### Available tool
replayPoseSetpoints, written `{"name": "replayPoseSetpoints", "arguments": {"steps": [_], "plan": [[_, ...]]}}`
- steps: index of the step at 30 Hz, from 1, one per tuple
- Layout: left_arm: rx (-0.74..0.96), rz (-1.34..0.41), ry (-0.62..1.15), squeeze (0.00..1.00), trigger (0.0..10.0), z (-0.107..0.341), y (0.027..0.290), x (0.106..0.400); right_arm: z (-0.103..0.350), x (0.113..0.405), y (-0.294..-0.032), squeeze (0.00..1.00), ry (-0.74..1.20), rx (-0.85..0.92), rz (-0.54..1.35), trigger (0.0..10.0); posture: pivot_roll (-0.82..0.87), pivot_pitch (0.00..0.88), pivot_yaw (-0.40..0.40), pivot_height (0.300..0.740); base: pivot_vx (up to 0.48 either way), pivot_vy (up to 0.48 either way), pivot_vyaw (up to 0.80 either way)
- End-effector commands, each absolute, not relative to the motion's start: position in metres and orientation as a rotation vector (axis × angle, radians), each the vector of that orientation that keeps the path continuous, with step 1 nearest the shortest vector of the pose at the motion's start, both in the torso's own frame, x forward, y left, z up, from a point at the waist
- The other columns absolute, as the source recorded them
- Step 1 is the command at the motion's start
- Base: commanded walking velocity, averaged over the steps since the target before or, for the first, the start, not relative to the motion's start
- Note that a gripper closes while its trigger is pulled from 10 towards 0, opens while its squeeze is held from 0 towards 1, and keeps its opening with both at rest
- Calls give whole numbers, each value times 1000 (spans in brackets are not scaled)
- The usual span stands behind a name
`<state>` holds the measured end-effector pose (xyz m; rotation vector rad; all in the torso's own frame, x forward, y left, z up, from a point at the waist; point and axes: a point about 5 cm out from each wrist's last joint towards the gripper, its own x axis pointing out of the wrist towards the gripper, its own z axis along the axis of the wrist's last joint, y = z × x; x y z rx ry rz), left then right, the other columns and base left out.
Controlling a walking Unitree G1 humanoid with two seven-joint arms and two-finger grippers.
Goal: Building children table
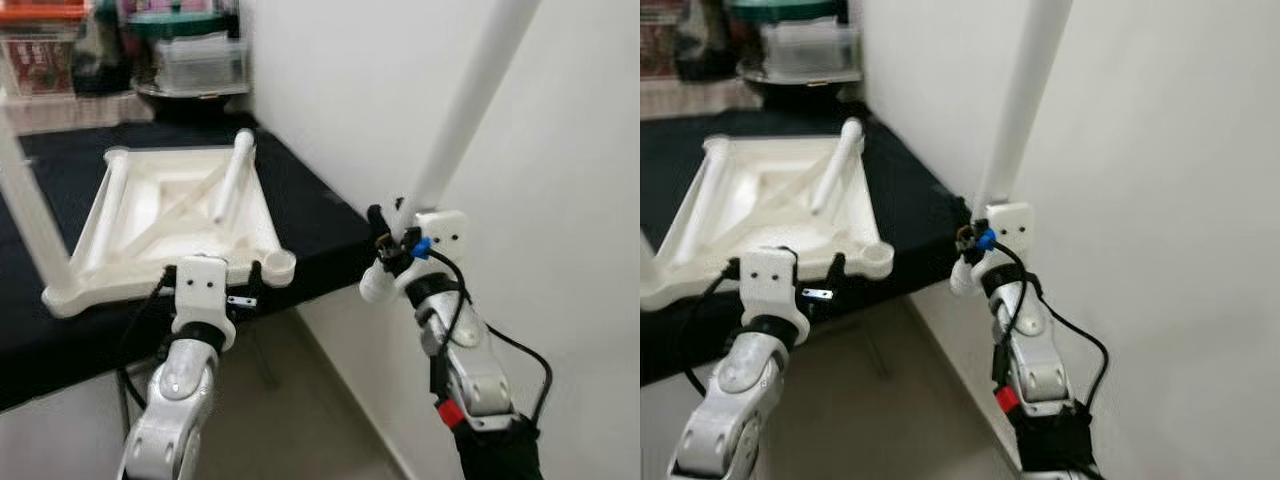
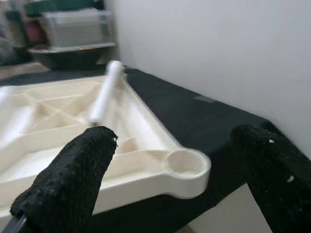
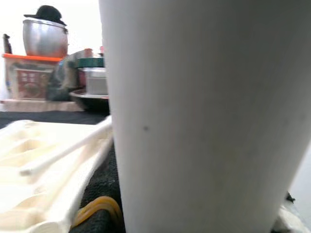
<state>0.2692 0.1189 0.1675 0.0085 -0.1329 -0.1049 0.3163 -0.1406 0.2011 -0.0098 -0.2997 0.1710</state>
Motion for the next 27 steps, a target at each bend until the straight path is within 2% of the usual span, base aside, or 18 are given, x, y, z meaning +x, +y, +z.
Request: {"name": "replayPoseSetpoints", "arguments": {"steps": [1, 6, 15, 22, 27], "plan": [[22, -95, -122, 0, 10000, 165, 122, 269, 213, 317, -136, 0, -340, 12, 201, 10000, 66, 11, -90, 740, 480, 0, 0], [9, -113, -109, 0, 10000, 163, 119, 269, 218, 317, -132, 0, -352, 28, 226, 10000, 66, 6, -91, 740, 452, 0, 160], [-40, -153, -88, 0, 10000, 160, 111, 266, 234, 325, -144, 0, -381, 48, 172, 10000, 67, 3, -86, 740, 0, 0, 0], [-55, -178, -72, 0, 10000, 157, 107, 264, 245, 337, -148, 0, -376, 94, 285, 10000, 70, 4, -88, 740, 0, 0, 0], [-34, -200, -49, 0, 10000, 152, 104, 260, 250, 341, -143, 0, -386, 48, 363, 10000, 73, 10, -95, 740, 0, 0, 160]]}}
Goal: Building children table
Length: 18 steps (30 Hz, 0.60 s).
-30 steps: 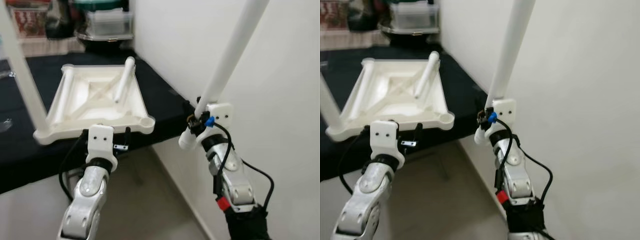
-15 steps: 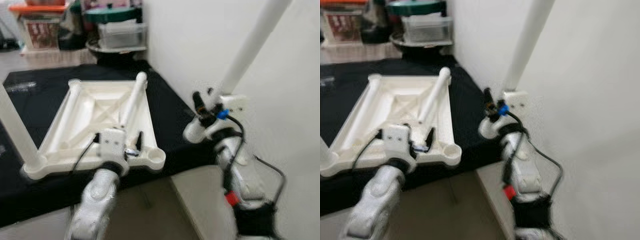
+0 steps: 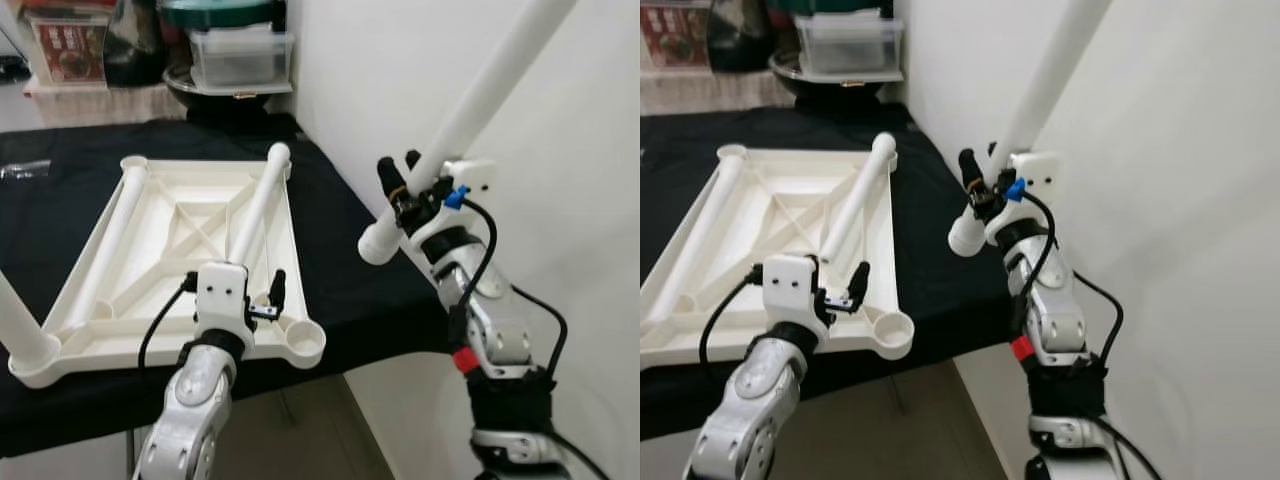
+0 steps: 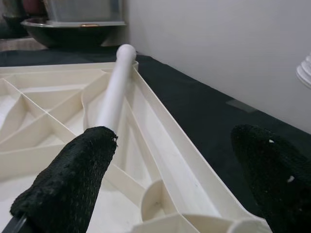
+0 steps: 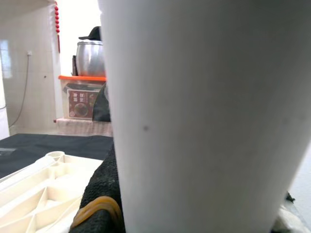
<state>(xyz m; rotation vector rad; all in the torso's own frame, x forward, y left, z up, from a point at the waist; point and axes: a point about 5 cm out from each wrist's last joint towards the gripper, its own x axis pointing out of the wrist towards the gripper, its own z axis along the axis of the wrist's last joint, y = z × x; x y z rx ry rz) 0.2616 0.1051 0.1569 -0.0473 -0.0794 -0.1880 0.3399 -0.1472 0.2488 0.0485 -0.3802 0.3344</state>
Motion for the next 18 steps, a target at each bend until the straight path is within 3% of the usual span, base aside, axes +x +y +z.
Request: {"name": "replayPoseSetpoints", "arguments": {"steps": [1, 12, 18], "plan": [[-35, -201, -47, 0, 10000, 151, 105, 259, 250, 342, -142, 0, -389, 38, 369, 10000, 79, 12, -95, 740, 0, 0, 800], [24, -249, -31, 0, 10000, 141, 108, 248, 251, 349, -148, 0, -372, 15, 381, 10000, 79, 20, -90, 740, 0, 0, 800], [35, -283, -30, 0, 10000, 139, 104, 244, 255, 353, -152, 0, -373, 41, 358, 10000, 81, 23, -88, 740, 0, 0, 0]]}}
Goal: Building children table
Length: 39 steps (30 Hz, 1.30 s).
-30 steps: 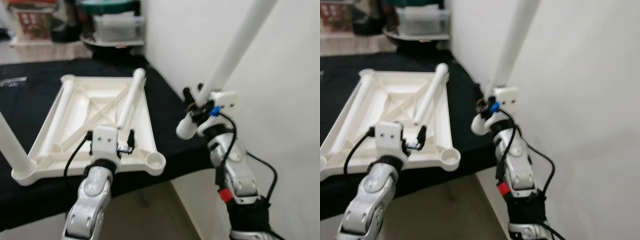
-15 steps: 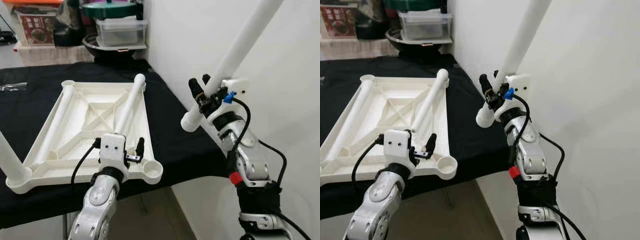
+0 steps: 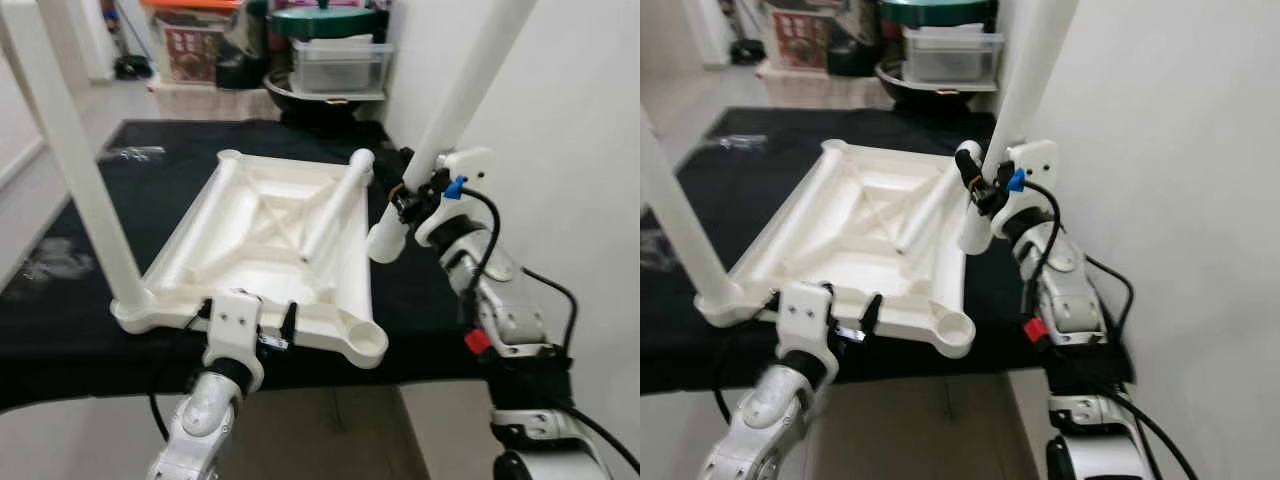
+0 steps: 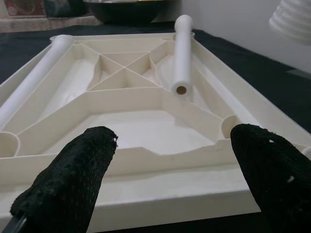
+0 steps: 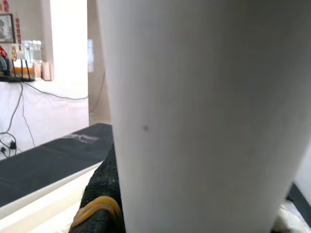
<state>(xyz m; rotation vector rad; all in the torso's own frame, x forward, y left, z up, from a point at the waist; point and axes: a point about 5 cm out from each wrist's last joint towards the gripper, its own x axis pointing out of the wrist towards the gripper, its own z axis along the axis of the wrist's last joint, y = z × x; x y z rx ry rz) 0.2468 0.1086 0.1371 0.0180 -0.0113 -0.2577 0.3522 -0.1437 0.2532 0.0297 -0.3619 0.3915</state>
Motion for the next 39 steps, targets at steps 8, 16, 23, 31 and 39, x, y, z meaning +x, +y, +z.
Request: {"name": "replayPoseSetpoints", "arguments": {"steps": [8, 16, 23, 31, 39], "plan": [[21, -279, -18, 0, 10000, 138, 104, 243, 248, 354, -154, 0, -358, 20, 344, 10000, 80, 24, -83, 740, -93, 0, 0], [20, -273, -8, 0, 10000, 136, 104, 243, 247, 354, -155, 0, -356, 16, 332, 10000, 81, 30, -86, 740, -305, 0, 0], [25, -254, -5, 0, 10000, 137, 105, 244, 246, 355, -155, 0, -356, 8, 334, 10000, 81, 33, -86, 740, -40, 0, 0], [11, -247, -17, 0, 10000, 138, 106, 244, 247, 356, -158, 0, -353, -4, 328, 10000, 78, 35, -88, 740, 0, 0, 0], [5, -255, -17, 0, 10000, 139, 104, 242, 252, 361, -163, 0, -359, -10, 326, 10000, 78, 40, -92, 740, 0, 0, 0]]}}
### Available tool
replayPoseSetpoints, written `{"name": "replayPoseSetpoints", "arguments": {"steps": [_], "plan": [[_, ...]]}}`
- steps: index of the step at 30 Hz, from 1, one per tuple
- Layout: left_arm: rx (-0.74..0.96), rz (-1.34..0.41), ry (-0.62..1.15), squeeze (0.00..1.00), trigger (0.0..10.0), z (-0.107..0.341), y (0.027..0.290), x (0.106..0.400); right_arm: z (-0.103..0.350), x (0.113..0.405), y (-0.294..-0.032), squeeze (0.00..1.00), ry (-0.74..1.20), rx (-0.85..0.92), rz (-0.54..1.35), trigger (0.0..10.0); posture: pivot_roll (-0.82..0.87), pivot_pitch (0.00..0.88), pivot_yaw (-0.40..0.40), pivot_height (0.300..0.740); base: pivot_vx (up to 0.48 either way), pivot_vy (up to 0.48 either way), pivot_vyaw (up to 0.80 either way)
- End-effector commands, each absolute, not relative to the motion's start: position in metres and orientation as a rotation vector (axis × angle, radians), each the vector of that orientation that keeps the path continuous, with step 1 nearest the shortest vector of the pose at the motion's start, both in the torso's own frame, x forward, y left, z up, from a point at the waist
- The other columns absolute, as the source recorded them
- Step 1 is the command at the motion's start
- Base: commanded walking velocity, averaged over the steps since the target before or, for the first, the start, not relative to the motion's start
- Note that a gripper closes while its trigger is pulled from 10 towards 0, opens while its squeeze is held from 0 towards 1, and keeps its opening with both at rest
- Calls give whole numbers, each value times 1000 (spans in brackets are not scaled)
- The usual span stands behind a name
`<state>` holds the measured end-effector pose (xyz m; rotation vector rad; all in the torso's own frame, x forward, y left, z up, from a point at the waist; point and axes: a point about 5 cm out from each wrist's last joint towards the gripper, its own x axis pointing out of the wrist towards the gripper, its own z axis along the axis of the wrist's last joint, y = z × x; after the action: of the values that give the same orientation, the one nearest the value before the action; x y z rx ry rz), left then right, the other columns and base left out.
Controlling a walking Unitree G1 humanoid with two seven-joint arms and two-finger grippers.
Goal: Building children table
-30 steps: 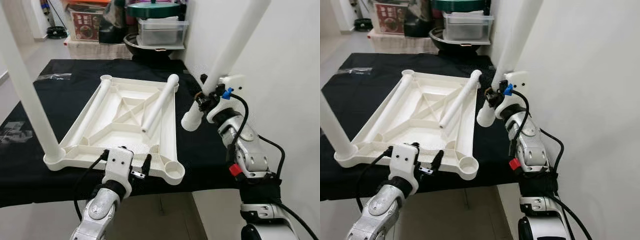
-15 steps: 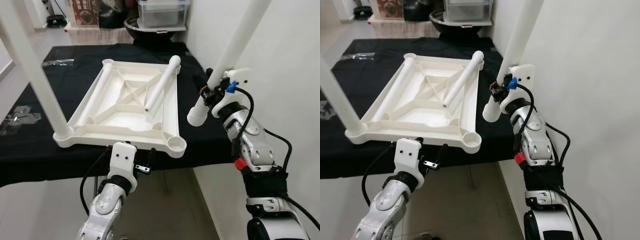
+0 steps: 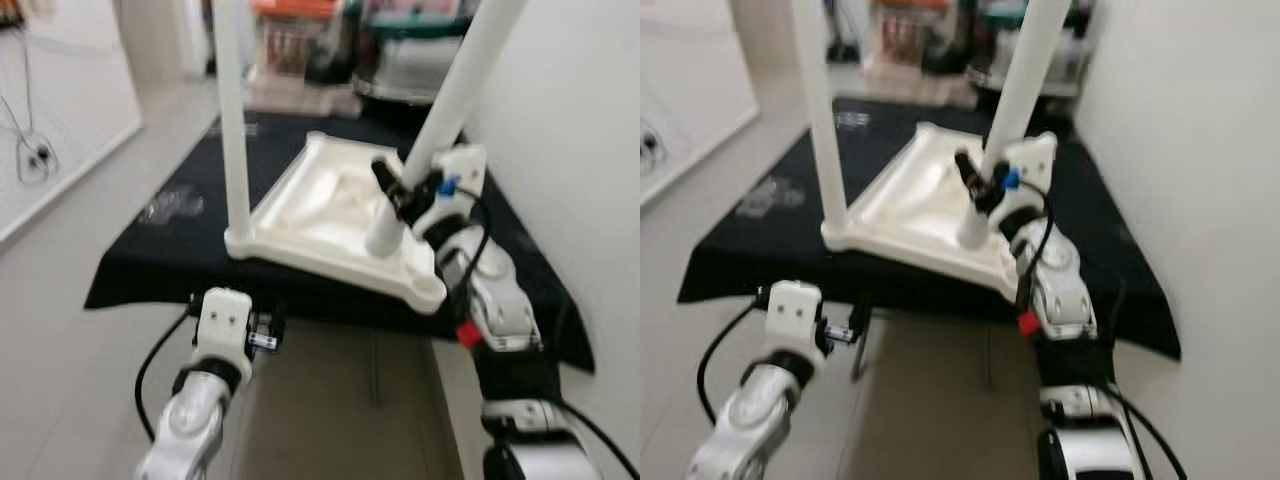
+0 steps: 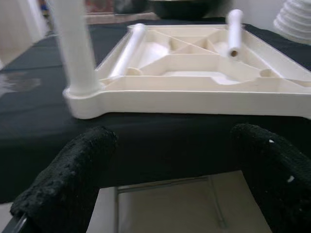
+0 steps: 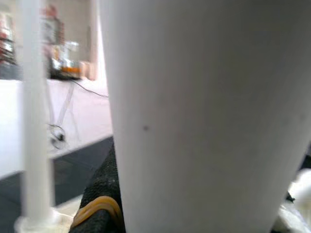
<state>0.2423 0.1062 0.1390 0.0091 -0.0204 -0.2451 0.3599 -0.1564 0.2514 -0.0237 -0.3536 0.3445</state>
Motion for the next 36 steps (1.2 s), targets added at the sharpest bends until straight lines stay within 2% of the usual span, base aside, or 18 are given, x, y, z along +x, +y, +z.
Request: {"name": "replayPoseSetpoints", "arguments": {"steps": [1, 7, 13, 16, 23, 30, 34, 36], "plan": [[5, -255, -17, 0, 10000, 139, 104, 242, 252, 361, -163, 0, -359, -10, 326, 10000, 78, 40, -92, 740, 0, 0, 0], [-3, -290, -20, 0, 10000, 138, 99, 235, 260, 375, -177, 0, -356, -34, 314, 10000, 83, 48, -100, 740, 0, 0, 0], [-7, -284, -8, 0, 10000, 135, 102, 230, 263, 380, -202, 0, -351, -20, 250, 10000, 86, 48, -96, 740, 0, 0, -800], [-3, -284, 2, 0, 10000, 133, 103, 230, 264, 380, -203, 0, -355, 5, 254, 10000, 85, 46, -94, 740, 0, 0, -800], [0, -298, 7, 0, 10000, 132, 99, 230, 268, 381, -197, 0, -389, 20, 268, 10000, 83, 40, -90, 740, 0, 0, -663], [4, -284, 7, 0, 10000, 132, 101, 231, 266, 383, -185, 0, -382, 29, 321, 10000, 87, 48, -92, 740, 0, 0, 0], [-5, -286, 8, 0, 10000, 133, 102, 229, 261, 389, -176, 0, -283, 106, 473, 10000, 91, 61, -90, 740, 0, 0, 0], [-29, -325, 1, 0, 10000, 137, 99, 225, 264, 392, -169, 0, -237, 98, 622, 10000, 98, 77, -92, 740, 0, 0, 0]]}}
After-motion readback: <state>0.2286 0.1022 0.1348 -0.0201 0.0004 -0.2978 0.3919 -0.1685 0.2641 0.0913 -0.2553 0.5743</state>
